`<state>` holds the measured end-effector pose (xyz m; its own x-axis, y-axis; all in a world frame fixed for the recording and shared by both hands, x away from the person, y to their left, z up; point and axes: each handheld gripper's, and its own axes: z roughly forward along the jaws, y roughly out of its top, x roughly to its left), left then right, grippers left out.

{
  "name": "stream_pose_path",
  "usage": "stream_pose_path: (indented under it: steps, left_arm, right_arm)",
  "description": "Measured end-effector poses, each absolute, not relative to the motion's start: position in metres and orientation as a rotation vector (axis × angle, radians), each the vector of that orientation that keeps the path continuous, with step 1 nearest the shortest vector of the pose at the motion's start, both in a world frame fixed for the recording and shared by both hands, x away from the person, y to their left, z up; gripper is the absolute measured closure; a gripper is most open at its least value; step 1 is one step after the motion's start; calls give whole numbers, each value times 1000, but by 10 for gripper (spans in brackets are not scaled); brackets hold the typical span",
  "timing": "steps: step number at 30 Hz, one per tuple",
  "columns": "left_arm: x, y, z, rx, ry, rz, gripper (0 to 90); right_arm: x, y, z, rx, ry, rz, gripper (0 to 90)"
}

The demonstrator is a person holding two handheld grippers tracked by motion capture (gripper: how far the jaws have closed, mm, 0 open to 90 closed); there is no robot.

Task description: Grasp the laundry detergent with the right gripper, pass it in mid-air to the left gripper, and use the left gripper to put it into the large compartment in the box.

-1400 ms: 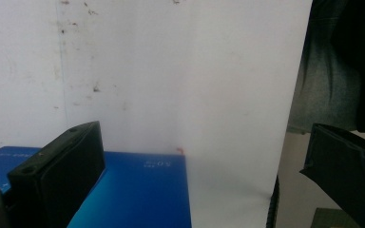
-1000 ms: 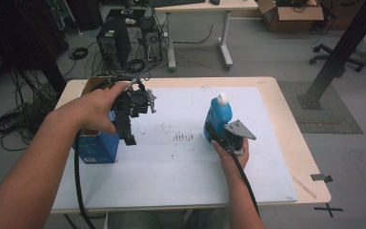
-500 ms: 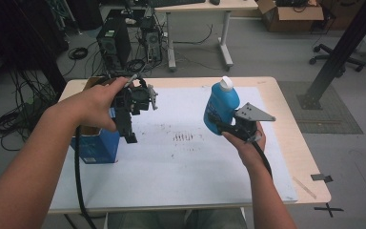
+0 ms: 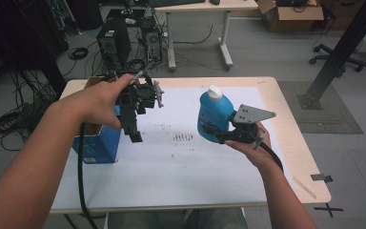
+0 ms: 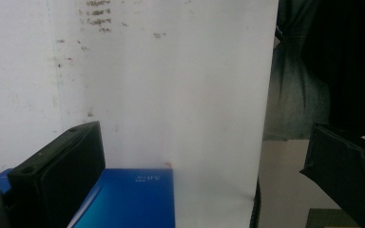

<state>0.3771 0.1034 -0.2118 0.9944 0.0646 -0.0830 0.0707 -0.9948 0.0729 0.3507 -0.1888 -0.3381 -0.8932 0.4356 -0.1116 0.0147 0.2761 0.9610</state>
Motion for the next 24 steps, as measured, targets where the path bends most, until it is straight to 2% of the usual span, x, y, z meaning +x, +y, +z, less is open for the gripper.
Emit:
stream_pose_path:
  steps: [24]
  left_arm:
    - [375,81,-209,3066,55,-123,1]
  right_arm:
    - [345,-155,-365,197,2369,1716,447]
